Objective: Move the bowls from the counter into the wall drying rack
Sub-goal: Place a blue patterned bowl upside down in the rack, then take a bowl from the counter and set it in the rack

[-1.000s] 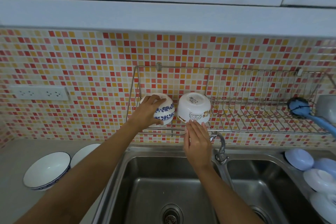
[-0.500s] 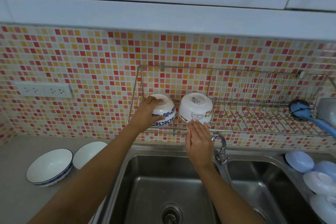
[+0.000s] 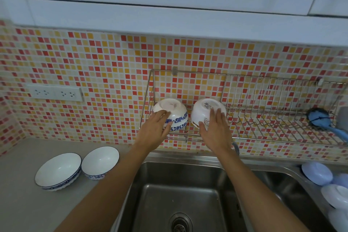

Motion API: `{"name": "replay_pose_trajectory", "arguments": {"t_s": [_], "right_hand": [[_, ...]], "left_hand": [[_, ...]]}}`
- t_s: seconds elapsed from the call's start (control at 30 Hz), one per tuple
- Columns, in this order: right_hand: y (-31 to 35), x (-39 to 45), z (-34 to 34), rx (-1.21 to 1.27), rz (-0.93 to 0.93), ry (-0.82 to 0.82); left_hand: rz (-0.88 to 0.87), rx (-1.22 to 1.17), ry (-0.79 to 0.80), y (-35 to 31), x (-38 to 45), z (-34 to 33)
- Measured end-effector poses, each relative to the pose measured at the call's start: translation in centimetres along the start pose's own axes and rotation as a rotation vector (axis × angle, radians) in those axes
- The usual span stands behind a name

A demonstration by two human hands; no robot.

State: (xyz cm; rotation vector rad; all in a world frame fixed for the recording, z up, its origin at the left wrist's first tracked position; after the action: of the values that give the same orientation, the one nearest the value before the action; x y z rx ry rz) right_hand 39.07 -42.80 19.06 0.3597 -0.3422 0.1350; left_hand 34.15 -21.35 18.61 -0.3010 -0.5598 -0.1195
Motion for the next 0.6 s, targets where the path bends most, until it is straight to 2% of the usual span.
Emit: {"name": "replay_pose_trajectory", "arguments": {"t_s": [0.13, 0.3, 0.43, 0.5, 0.6], "right_hand": [[0.2, -0.8, -0.7, -0.043, 0.060, -0.007], [0.1, -3.8, -2.0, -0.009, 0.152, -0.220], [0.6, -7.5, -4.1, 0.035, 0.126, -0.261], [1.4, -8.8, -4.9, 0.113, 0.107, -0.274], [3.6, -11.3, -7.5, 0.286, 0.079, -0.240]], "left_hand": [[0.028, 0.090, 0.042, 0.2, -0.5, -0.2], [0.014, 0.178, 0.026, 0.5, -3.4, -1.3], [-0.034, 0.184, 0.009, 1.9, -8.2, -2.6], [-0.027, 0.133, 0.072, 3.0, -10.4, -3.1], [0.114, 0.066, 0.218, 6.1, -14.5, -3.9]]}}
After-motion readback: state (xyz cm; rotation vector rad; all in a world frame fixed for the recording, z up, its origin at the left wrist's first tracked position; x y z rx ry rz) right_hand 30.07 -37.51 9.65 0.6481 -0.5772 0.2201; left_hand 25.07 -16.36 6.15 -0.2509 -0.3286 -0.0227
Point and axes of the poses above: each hand's wrist, its own x-axis towards the middle knuckle, its own z-axis out of the back of the hand, y = z × x, the point moved 1 cm from there along x, towards the middle knuckle, and after that the axes turned 1 degree about -z, right-handed, at the moved point
